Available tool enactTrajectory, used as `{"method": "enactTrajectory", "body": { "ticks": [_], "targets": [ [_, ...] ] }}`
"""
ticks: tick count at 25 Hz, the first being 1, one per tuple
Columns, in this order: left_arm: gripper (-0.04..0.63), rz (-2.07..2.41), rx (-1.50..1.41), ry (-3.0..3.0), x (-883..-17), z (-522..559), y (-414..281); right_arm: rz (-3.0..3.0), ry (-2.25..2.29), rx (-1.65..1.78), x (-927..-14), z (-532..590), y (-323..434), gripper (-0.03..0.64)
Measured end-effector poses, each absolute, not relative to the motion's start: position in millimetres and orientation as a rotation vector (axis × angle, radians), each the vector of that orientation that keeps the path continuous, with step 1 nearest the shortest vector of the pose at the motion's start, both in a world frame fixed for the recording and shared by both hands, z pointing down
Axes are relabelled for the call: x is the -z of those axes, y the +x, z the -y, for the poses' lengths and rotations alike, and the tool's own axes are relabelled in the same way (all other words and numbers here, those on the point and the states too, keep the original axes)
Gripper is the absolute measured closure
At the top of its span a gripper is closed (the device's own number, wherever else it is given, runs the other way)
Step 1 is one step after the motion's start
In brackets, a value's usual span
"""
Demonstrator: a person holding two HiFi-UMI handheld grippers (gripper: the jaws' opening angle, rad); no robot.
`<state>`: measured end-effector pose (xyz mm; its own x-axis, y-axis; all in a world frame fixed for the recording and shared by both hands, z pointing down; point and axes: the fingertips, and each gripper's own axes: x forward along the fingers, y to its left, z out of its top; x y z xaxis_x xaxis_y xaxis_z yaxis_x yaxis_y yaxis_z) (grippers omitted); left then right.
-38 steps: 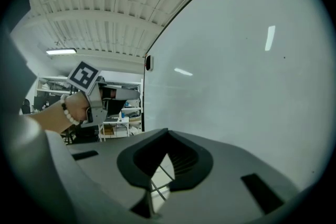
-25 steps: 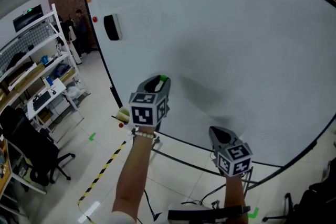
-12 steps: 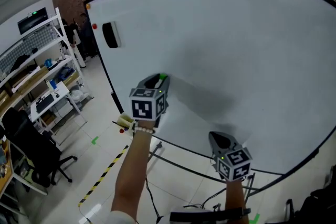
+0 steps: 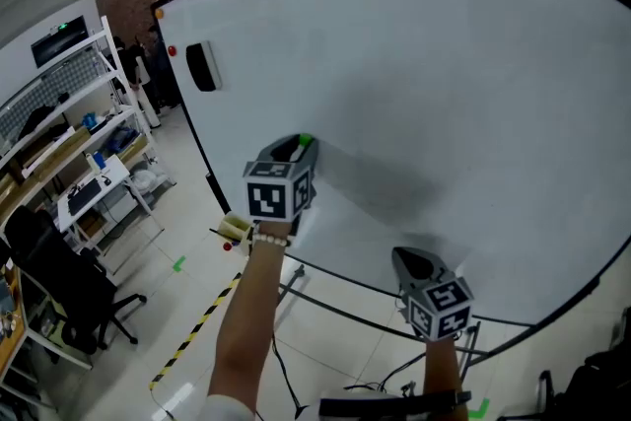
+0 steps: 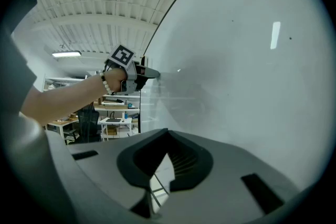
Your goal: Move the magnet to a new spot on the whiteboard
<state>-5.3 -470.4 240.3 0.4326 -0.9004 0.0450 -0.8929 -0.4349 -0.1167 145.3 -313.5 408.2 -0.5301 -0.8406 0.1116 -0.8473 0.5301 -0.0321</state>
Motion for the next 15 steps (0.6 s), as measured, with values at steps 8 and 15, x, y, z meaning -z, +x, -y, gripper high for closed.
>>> {"method": "enactTrajectory", "body": {
  "ticks": [8,15],
  "targets": [
    [0.474,-1.641,0.139,-2.585,-242,471,-3,2.656,1.499,-0.127,-407,305,155,0.606],
    [0.474,-1.541,0.015,-2.716,-243,474,-5,2.637,1.528,-0.134,-409,295,168,0.606]
  ]
}}
